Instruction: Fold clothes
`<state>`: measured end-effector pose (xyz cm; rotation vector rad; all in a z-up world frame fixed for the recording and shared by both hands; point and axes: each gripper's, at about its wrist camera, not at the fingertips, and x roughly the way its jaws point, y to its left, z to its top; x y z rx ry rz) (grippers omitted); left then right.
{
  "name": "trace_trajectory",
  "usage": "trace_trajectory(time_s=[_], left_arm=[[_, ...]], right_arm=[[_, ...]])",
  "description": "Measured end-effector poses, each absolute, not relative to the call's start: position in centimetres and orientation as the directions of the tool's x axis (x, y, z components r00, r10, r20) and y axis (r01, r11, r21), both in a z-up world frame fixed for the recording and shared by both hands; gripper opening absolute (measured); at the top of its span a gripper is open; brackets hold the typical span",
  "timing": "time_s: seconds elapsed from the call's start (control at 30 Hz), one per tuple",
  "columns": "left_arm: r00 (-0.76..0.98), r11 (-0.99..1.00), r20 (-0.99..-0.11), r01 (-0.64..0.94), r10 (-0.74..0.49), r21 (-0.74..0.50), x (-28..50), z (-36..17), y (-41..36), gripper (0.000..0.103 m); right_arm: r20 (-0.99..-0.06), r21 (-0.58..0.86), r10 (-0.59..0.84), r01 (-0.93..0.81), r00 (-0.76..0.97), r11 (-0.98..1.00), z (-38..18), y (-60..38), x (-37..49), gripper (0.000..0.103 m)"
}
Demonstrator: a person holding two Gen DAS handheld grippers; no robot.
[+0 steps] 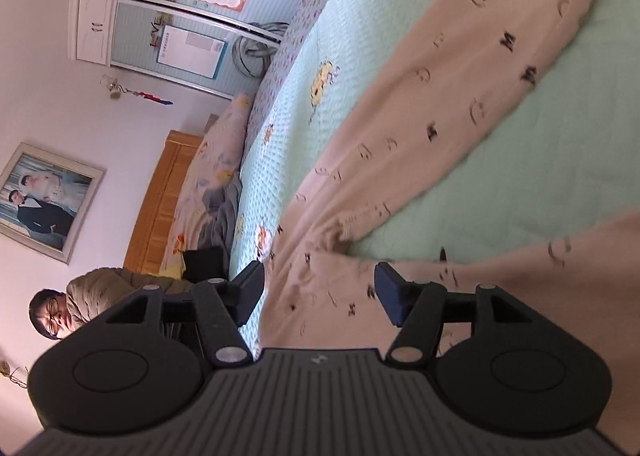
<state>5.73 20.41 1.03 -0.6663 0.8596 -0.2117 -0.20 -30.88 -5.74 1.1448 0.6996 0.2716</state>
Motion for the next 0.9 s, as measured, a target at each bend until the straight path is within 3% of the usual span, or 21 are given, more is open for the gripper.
trace_trajectory(time_s=[0.07, 0.13, 0.2, 0.5, 0.57, 0.63, 0.7, 0.9], left_arm=[[0.595, 0.757, -0.648, -0.099, -0.475, -0.646, 8.1, -0.4, 21.4, 0.078], [0.556, 0.707, -0.631, -0.105, -0.541, -0.699, 9.6, -1.9, 22.1, 0.061], [0.534, 0.671, -0.609, -0.1, -0.586, -0.734, 10.5, -2.9, 22.2, 0.051], [0.532, 0.624, -0.578, -0.114, -0.618, -0.773, 13.2, -3.7, 21.8, 0.05], [0.522, 0.652, -0.599, -0.104, -0.607, -0.751, 13.6, -3.7, 21.4, 0.037], [0.519, 0.662, -0.602, -0.088, -0.607, -0.744, 13.5, -3.7, 21.1, 0.015], [0.519, 0.665, -0.597, -0.071, -0.611, -0.743, 13.3, -3.7, 20.9, 0.005], [0.529, 0.652, -0.583, -0.072, -0.617, -0.755, 13.5, -4.4, 20.6, 0.004]], right_arm=[[-0.377, 0.898, 0.531, 0.159, 0.759, 0.41, -6.1, -31.1, -1.1, 0.063], [-0.385, 0.896, 0.525, 0.17, 0.759, 0.411, -6.4, -31.3, -1.9, 0.063], [-0.393, 0.893, 0.519, 0.181, 0.759, 0.411, -6.8, -31.6, -2.7, 0.062], [-0.431, 0.871, 0.502, 0.2, 0.75, 0.448, -7.3, -31.0, -2.7, 0.063], [-0.425, 0.876, 0.503, 0.202, 0.752, 0.438, -7.3, -30.8, -2.1, 0.062], [-0.42, 0.881, 0.504, 0.206, 0.755, 0.425, -7.4, -30.8, -1.8, 0.062], [-0.416, 0.885, 0.502, 0.21, 0.758, 0.417, -7.5, -30.7, -1.7, 0.062], [-0.411, 0.888, 0.502, 0.208, 0.761, 0.411, -7.4, -30.2, -1.2, 0.062]])
